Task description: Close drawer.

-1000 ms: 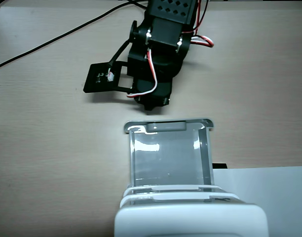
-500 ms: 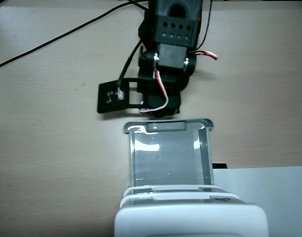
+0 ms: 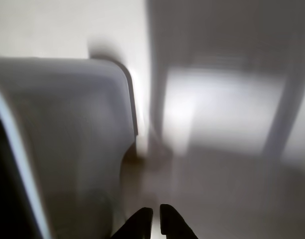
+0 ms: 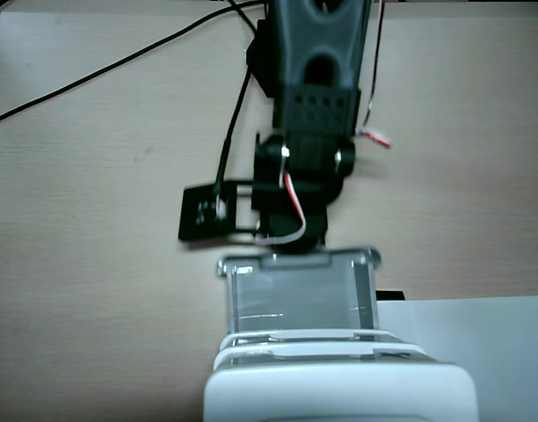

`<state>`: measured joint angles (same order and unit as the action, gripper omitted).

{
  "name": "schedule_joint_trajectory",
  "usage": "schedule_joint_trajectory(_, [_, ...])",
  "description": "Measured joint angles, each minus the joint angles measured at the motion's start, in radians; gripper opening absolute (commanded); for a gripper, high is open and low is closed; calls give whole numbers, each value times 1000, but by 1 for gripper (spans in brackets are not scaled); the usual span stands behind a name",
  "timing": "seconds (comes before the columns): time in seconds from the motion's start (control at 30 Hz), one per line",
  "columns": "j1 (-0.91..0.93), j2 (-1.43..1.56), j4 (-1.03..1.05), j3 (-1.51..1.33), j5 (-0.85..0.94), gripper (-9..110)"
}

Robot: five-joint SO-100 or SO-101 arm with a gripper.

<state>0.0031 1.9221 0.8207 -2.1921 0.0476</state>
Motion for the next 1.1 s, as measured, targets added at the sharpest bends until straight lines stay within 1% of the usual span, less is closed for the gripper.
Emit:
schedule_joint_trajectory(0.27, [2,-276,18,368,-28,0])
schedule_joint_trajectory(0.4, [-6,-337,34,459,-23,0])
schedule_joint_trajectory(0.6, [-17,-331,64,462,28,0])
schedule_joint_trajectory(0.77, [-15,-212,135,408,44,0])
schedule_joint_trajectory(1.1, [77,100,267,135,49,0])
